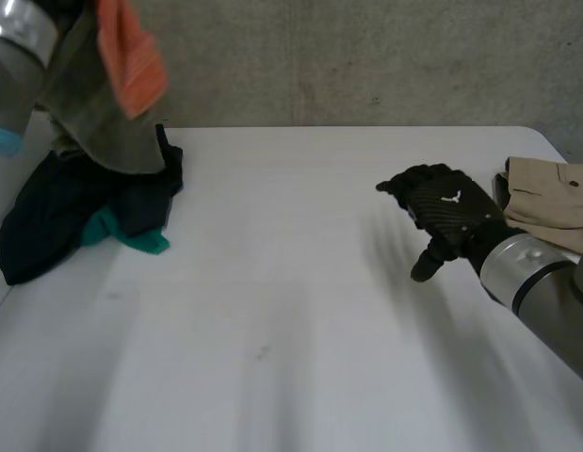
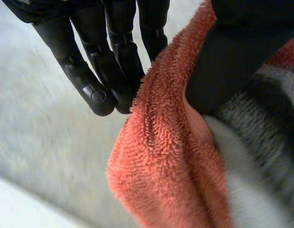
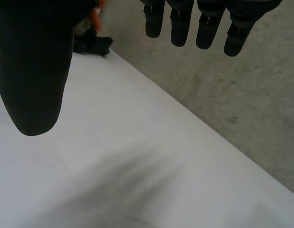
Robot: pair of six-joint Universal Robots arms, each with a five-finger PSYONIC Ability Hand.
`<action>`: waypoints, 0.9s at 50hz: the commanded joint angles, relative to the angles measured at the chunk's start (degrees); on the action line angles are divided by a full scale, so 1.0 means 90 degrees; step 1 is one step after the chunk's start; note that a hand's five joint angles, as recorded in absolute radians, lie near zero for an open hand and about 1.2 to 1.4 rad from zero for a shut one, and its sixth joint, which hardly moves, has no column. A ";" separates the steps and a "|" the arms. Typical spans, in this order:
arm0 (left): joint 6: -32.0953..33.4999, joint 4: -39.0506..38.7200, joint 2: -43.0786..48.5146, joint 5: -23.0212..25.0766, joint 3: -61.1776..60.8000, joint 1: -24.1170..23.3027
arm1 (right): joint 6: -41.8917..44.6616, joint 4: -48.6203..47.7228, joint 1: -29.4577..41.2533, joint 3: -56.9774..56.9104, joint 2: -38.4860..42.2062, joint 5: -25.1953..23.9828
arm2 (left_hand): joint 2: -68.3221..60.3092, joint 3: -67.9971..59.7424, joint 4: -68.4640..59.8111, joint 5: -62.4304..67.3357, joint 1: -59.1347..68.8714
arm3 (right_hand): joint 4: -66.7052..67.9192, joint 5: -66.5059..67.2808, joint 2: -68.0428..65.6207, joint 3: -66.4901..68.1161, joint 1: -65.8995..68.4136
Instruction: Fold the laundry.
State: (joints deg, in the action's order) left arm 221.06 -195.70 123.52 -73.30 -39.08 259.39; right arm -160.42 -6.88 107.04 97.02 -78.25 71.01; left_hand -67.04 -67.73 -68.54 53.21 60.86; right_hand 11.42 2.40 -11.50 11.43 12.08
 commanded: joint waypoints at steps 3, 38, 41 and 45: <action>-0.2111 0.0426 -0.1293 -0.0244 -0.1603 -0.2052 | -0.0398 0.0266 -0.0438 -0.0292 -0.0290 0.0304 | -0.1440 -0.1364 -0.1274 0.1865 0.2126 | -0.0158 -0.0267 0.0167 -0.0159 -0.0231; -0.2198 0.1781 -0.1215 -0.1954 -0.4455 -0.2202 | -0.0466 0.2708 0.0323 -0.1093 0.0665 0.0304 | 0.6338 0.6414 0.6504 -0.5912 -0.5651 | -0.0158 -0.0267 0.0167 -0.0159 -0.0231; -0.2384 0.2114 -0.1108 -0.1768 -0.4622 -0.1918 | -0.0515 0.2299 0.0499 -0.1180 0.0900 0.0362 | 0.5924 0.6001 0.6091 -0.5499 -0.5238 | -0.0158 -0.0267 0.0167 -0.0159 -0.0231; -0.2619 0.2194 -0.0990 -0.1378 -0.4895 -0.1683 | -0.0730 0.1284 0.0870 -0.1327 0.1281 0.0645 | 0.5363 0.5439 0.5529 -0.4937 -0.4676 | -0.0158 -0.0267 0.0167 -0.0159 -0.0231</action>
State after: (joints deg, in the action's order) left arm 200.37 -178.95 112.61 -90.11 -80.14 240.63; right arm -165.08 15.19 110.88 86.69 -71.42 74.29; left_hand -11.66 -12.04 -11.73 2.72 11.51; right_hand 11.42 2.40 -11.50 11.43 12.08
